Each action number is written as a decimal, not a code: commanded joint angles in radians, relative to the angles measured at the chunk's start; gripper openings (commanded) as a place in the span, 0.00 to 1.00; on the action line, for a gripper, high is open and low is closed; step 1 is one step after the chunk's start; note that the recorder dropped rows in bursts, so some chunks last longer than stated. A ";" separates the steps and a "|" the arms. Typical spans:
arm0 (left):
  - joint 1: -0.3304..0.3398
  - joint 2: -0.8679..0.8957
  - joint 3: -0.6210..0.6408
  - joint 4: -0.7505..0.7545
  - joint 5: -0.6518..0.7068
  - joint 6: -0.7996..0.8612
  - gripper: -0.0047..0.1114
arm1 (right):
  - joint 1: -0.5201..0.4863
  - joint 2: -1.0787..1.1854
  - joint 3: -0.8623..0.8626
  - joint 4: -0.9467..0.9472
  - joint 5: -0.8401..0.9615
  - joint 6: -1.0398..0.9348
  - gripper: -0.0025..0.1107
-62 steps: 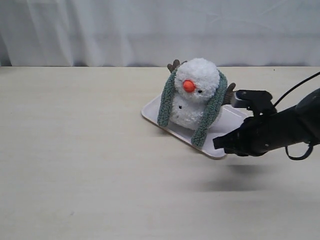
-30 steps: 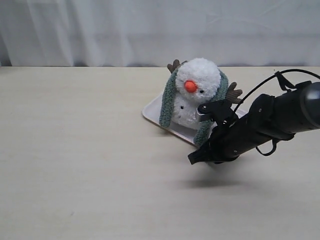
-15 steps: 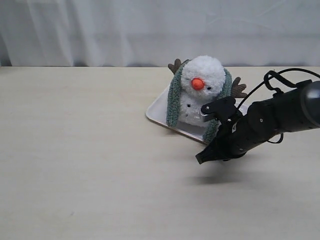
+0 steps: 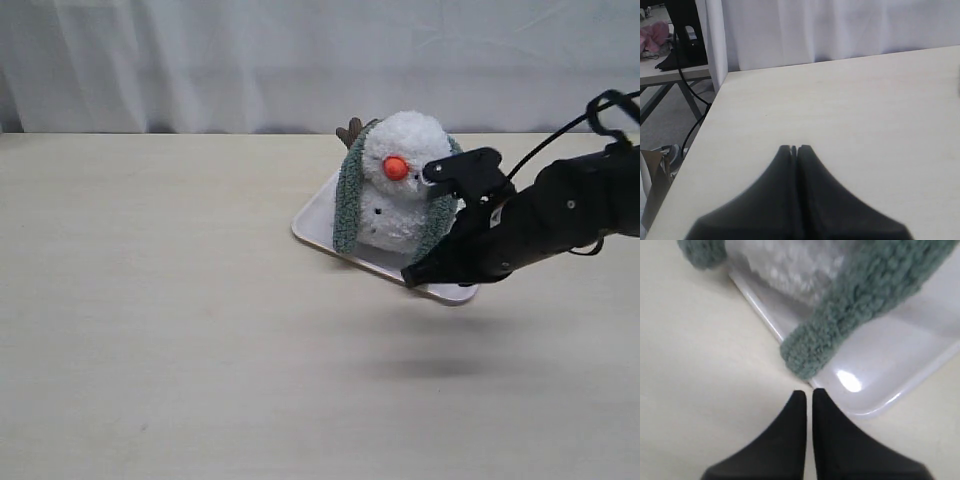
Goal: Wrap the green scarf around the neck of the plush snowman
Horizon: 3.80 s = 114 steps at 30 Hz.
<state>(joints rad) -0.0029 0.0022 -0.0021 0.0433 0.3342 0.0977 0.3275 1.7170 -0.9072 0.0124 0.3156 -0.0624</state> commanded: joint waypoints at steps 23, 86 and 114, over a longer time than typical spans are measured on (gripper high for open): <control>0.002 -0.002 0.002 -0.002 -0.011 -0.002 0.04 | 0.069 -0.161 -0.209 0.297 0.251 -0.245 0.63; 0.002 -0.002 0.002 -0.002 -0.011 -0.002 0.04 | 0.280 0.413 -0.563 -0.447 0.363 0.553 0.06; 0.002 -0.002 0.002 -0.002 -0.011 -0.002 0.04 | 0.299 0.402 -0.486 -0.522 0.548 0.519 0.06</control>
<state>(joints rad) -0.0029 0.0022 -0.0021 0.0433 0.3342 0.0977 0.6270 2.1224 -1.4106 -0.5032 0.8827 0.4626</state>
